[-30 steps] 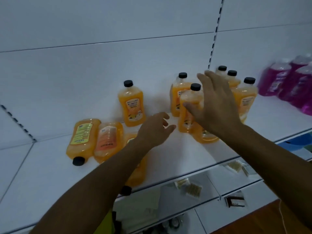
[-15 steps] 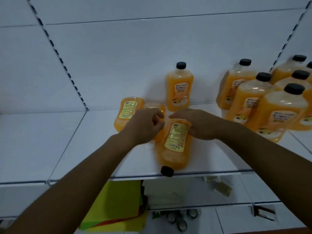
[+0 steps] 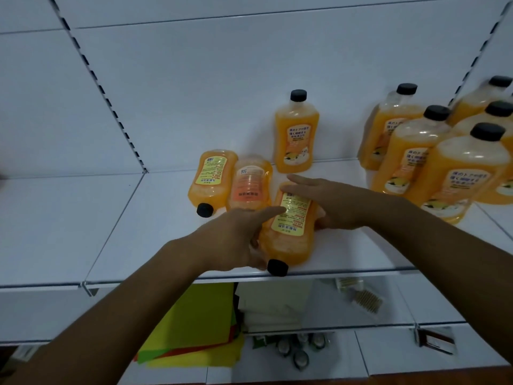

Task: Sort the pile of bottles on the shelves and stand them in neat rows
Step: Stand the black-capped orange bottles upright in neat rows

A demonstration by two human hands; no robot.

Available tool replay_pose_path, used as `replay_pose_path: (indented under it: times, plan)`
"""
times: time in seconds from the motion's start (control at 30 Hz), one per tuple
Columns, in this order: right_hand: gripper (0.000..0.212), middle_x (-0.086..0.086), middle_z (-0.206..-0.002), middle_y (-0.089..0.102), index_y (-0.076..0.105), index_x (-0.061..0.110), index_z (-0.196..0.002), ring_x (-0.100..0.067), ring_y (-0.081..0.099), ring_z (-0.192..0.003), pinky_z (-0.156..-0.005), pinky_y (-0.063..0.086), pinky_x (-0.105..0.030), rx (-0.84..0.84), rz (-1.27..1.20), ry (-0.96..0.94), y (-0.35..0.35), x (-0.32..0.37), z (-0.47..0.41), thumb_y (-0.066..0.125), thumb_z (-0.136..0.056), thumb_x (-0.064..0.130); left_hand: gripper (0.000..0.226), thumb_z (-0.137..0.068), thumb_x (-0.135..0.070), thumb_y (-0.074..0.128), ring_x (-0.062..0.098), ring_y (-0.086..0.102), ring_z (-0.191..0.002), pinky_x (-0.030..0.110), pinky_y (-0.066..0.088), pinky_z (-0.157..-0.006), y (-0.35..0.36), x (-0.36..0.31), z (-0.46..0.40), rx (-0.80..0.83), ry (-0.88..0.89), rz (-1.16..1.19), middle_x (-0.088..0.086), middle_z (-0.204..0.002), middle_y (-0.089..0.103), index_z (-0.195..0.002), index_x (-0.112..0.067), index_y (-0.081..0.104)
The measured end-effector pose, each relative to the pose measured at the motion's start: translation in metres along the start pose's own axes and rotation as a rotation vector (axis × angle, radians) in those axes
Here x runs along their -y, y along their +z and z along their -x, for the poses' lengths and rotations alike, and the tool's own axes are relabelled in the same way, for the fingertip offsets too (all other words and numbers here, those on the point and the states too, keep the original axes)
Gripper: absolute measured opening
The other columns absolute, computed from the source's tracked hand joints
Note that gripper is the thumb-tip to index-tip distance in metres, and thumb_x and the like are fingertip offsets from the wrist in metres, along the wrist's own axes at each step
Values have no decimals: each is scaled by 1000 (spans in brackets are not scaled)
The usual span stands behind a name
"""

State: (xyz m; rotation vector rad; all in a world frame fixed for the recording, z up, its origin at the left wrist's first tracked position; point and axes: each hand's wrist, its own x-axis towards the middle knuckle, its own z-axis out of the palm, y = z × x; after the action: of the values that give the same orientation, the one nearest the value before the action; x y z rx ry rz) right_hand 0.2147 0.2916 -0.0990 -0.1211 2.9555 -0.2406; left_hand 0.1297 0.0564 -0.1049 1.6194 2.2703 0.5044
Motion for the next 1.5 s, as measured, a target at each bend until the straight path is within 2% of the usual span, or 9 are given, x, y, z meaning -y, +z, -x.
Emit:
replay_pose_path:
  times: [0.23,0.37,0.47,0.57,0.63,0.77,1.03,1.4,1.5]
  plan:
    - [103,7,-162,-2,6,33,-153,-17,18,-146,-111,25,-30,-25,-176,70,0,-12,14,77,-79,23,61,-80,-27,76,14,57,-107,24,55,-81,11,0,-4,-252,210,46,0,-129,49,-136,-25,51]
    - [101,6,-155,24,8,36,-151,-15,31,-138,-110,36,-31,-95,-434,53,6,-29,24,78,-80,19,57,-82,-29,70,0,53,-113,10,50,-83,0,-19,-25,-340,291,190,-3,-138,51,-135,-18,53]
    - [74,20,-136,44,28,35,-145,2,45,-121,-93,41,-11,-196,-643,43,12,-31,32,70,-87,17,49,-86,-32,65,4,67,-88,16,53,-78,-7,-31,-48,-397,190,366,-4,-131,56,-132,-19,53]
    - [46,7,-135,54,46,21,-137,-7,52,-122,-98,47,-28,-446,-868,159,24,-31,30,61,-93,22,40,-93,-35,57,17,72,-80,27,58,-67,-16,-34,-75,-496,48,669,5,-116,64,-127,-13,55]
    - [43,3,-130,57,50,17,-131,-11,60,-109,-91,53,-32,-565,-860,288,32,-28,22,64,-91,25,40,-97,-36,52,20,72,-79,27,57,-63,-18,-35,-93,-541,-11,750,7,-114,65,-128,-11,55]
    - [47,3,-117,61,49,17,-126,-12,60,-97,-73,45,-19,-719,-804,477,46,-19,5,70,-85,26,38,-97,-39,50,24,73,-71,38,61,-66,-17,-38,-122,-553,-54,759,9,-105,68,-127,-16,55]
    - [36,-9,-120,64,53,8,-121,-28,60,-110,-92,49,-39,-830,-600,584,51,-37,-4,64,-90,22,38,-98,-37,49,24,72,-71,28,59,-61,-18,-42,-159,-476,-58,790,14,-102,69,-116,-5,58]
    - [53,-10,-135,52,33,9,-140,-23,51,-125,-103,46,-41,-1028,-698,518,63,-36,-7,53,-92,21,38,-97,-38,52,25,73,-71,36,61,-66,-13,-52,-177,-450,-111,858,10,-109,68,-119,-7,57]
    - [64,-13,-144,40,32,8,-144,-28,38,-134,-109,30,-30,-1124,-450,578,59,-14,2,63,-88,16,37,-98,-35,51,18,73,-73,35,60,-65,-21,-43,-157,-460,-82,722,3,-113,64,-127,-11,54]
